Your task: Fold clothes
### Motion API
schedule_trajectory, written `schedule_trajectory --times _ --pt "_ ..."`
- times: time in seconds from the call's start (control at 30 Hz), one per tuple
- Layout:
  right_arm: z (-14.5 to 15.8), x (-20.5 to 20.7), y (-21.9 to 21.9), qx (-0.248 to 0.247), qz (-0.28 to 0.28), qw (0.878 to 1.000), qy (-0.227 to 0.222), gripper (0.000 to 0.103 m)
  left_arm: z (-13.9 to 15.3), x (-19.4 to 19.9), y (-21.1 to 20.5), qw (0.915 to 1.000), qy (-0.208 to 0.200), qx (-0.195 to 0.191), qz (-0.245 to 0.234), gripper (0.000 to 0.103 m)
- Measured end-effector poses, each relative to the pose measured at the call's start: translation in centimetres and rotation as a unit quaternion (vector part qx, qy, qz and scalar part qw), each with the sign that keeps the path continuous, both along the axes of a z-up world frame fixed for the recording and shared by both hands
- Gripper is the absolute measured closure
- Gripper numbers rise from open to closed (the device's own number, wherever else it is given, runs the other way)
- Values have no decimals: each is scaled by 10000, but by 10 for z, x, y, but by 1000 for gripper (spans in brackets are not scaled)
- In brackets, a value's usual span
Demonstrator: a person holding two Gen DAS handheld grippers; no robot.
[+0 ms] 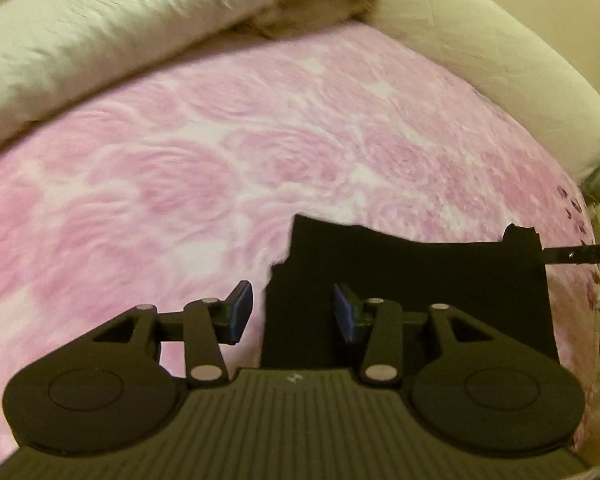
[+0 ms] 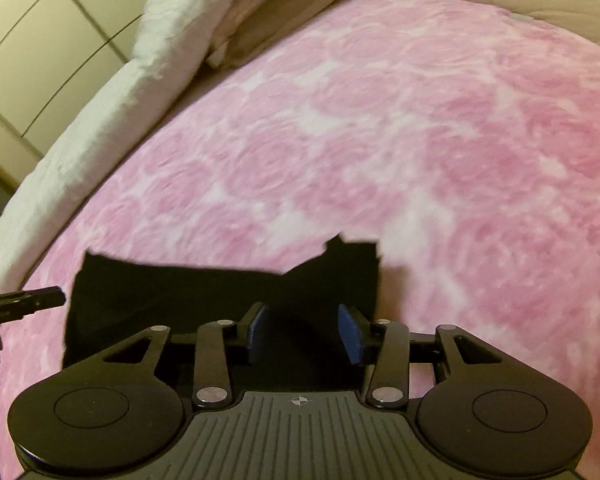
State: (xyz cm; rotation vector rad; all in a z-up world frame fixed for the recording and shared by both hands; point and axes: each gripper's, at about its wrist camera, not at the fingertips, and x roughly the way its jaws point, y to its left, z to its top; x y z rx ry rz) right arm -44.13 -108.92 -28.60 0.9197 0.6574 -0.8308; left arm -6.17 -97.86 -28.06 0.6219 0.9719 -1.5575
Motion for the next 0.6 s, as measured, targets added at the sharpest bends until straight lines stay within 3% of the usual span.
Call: schedule_trajectory --times 0.07,0.17,0.2,0.3,0.47,0.57,0.6 --pt "-2 -6 -9 -28 -173 9998 -19 55 -13 -4 -18 9998 -6 169 -106 71" --pt "-11 -17 -21 71 -401 9991 -98 55 -6 -10 -31 9996 -194 -47 -208 87" --pt "-15 -21 -26 151 -411 9989 -144 55 -4 -14 -35 9992 -279 -104 -274 88" --pt "-28 -35 -39 393 -441 9979 -281 76 -17 -18 -53 9979 -525 35 -368 88" --pt "-48 -52 -65 859 -501 9928 -669 76 -37 -21 -70 9971 -680 314 -140 87" --pt "-29 -54 -60 627 -377 9967 -353 74 -18 -21 -60 9966 -811 161 -15 88" --pt "-19 -56 -55 512 -399 9975 -263 69 -7 -20 -53 9964 -844 66 28 88"
